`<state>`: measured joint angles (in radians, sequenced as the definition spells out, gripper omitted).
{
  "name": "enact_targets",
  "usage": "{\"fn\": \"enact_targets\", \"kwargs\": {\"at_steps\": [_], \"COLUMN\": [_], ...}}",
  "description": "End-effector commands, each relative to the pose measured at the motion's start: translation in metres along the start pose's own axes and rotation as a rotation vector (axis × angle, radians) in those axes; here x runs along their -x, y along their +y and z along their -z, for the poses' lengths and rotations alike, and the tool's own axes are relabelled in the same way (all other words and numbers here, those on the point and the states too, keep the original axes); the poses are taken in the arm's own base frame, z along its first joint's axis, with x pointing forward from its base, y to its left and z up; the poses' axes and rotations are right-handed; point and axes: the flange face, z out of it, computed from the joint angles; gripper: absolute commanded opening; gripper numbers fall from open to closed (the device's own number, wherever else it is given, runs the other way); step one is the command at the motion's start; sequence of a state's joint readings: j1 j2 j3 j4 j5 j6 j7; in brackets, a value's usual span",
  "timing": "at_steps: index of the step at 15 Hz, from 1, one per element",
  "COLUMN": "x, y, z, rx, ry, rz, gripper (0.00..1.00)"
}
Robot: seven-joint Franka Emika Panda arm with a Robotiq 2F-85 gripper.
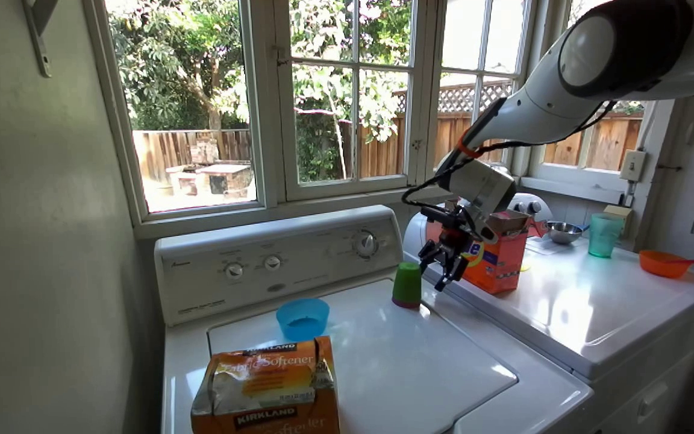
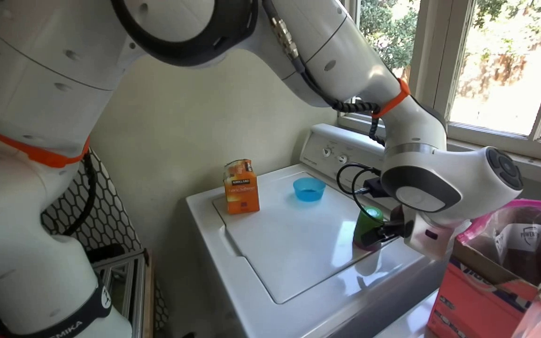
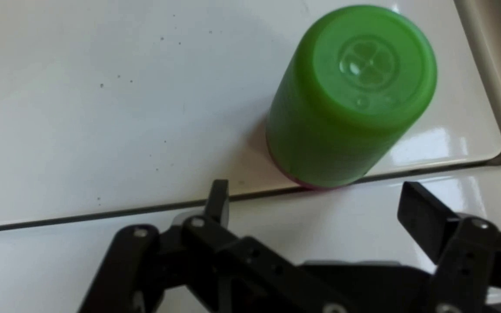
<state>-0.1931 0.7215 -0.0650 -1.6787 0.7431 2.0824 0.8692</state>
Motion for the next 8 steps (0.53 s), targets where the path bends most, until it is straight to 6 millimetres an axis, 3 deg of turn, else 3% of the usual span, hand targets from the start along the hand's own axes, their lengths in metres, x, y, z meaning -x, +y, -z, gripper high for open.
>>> {"fn": "enact_targets", "kwargs": {"at_steps": [1, 8], "x": [-0.002, -0.002], "y": [-0.014, -0.027], "z": [-0.024, -0.043], "rx": [0.056, 0.091], "ry": [-0.022, -0.038], "rz": [0.029, 0.042], "gripper": [1.0, 1.0]}}
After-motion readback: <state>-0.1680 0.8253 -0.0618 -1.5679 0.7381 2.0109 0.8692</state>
